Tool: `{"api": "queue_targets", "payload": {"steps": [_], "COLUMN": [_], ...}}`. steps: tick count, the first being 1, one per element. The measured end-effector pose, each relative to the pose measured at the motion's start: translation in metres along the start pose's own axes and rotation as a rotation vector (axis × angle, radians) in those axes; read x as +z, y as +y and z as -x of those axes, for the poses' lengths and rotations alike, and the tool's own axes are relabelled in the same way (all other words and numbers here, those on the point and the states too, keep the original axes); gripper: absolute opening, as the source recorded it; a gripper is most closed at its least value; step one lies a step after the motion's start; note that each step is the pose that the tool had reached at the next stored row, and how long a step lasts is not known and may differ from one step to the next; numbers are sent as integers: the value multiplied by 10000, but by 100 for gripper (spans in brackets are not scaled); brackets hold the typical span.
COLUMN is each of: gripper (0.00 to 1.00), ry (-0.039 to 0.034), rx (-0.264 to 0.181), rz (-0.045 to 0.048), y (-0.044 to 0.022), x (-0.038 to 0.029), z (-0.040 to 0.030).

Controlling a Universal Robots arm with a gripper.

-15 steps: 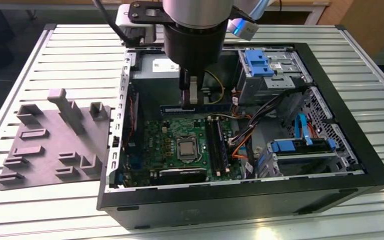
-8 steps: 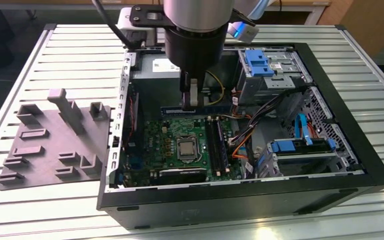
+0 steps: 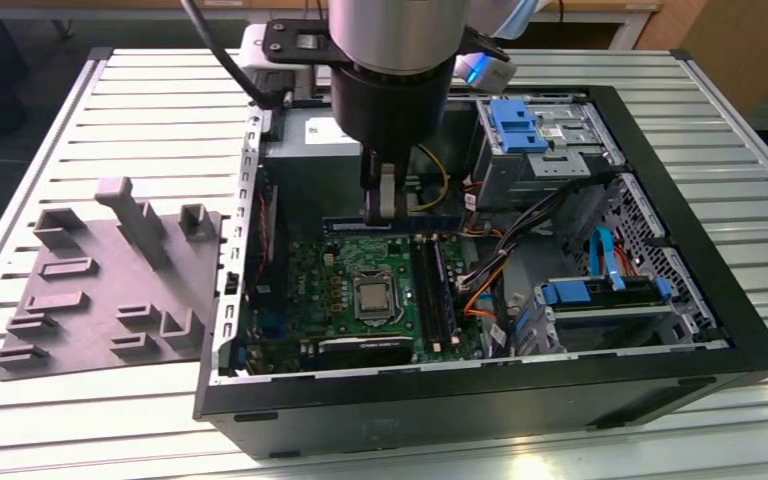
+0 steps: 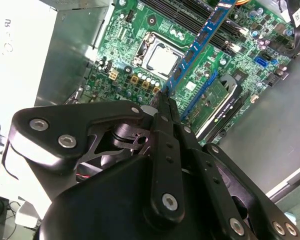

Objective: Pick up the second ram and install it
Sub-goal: 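Pick up the second ram and move it above second insertion slot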

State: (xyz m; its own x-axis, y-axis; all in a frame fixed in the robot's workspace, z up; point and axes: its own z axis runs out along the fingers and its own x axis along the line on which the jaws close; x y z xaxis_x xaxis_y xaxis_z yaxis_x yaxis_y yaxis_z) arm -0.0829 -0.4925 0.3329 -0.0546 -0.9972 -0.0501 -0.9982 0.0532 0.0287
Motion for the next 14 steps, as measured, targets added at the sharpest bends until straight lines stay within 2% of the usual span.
{"api": "queue_targets", "payload": {"steps": [14], "gripper": [12], "ry": [-5], "rx": [199], "rz": [-10], "y": [-4], "x": [114], "z": [-6]}}
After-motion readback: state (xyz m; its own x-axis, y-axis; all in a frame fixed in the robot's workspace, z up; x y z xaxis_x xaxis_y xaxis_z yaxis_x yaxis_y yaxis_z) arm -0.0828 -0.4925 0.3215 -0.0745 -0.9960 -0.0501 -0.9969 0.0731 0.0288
